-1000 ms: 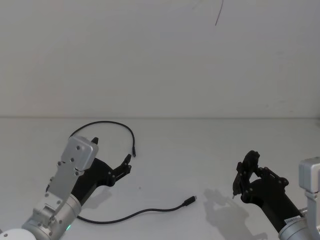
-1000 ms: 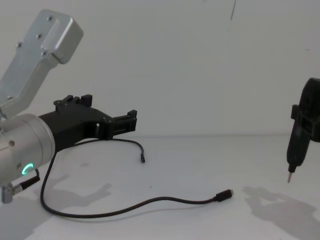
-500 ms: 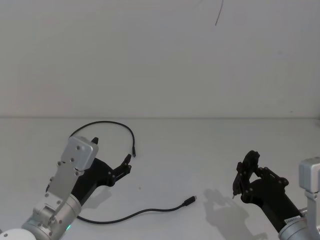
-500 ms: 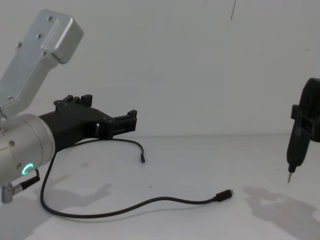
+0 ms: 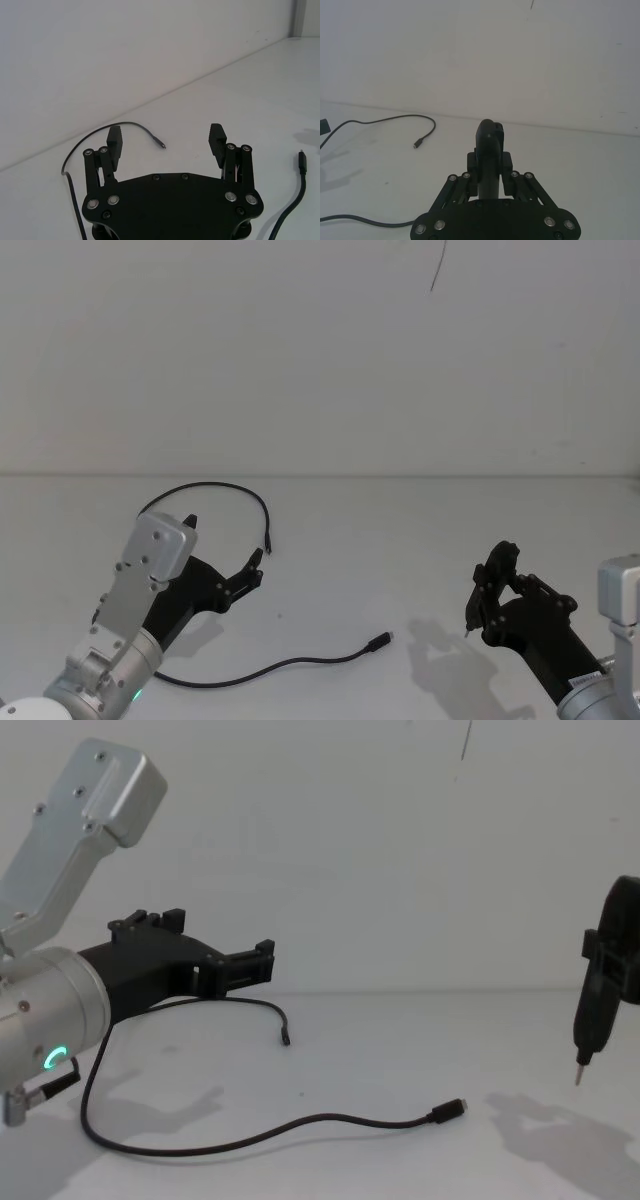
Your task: Pick up the data cable with the one hand.
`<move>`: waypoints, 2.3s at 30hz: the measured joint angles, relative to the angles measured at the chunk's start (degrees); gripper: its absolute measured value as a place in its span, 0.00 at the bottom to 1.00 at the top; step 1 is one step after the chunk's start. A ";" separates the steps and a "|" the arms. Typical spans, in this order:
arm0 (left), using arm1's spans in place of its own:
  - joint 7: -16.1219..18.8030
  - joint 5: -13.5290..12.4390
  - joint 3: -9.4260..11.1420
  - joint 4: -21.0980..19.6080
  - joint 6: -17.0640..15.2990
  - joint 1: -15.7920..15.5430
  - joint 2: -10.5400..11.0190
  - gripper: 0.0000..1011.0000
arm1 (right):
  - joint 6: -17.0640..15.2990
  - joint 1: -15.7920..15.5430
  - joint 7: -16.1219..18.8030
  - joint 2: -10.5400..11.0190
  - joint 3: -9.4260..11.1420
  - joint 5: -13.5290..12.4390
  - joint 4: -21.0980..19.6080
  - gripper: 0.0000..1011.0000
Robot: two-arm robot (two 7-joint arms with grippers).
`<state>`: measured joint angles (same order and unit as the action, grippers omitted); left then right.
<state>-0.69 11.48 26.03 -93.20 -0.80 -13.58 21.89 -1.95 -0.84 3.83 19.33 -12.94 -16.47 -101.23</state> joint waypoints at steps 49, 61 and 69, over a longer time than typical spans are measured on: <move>-37.03 10.01 3.44 4.32 -12.20 -12.91 13.34 0.99 | 0.00 0.00 0.00 0.00 -0.01 0.00 0.00 0.26; -41.29 9.69 7.10 6.70 -16.13 -16.99 13.45 0.99 | 0.00 0.00 0.00 0.00 0.00 0.00 0.00 0.26; -41.69 8.52 9.07 8.57 -16.71 -18.47 12.87 0.99 | 0.00 0.00 0.00 0.00 0.00 0.00 0.00 0.26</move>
<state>-42.38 20.00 35.10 -84.62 -17.51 -32.06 34.76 -1.95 -0.84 3.83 19.33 -12.94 -16.47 -101.23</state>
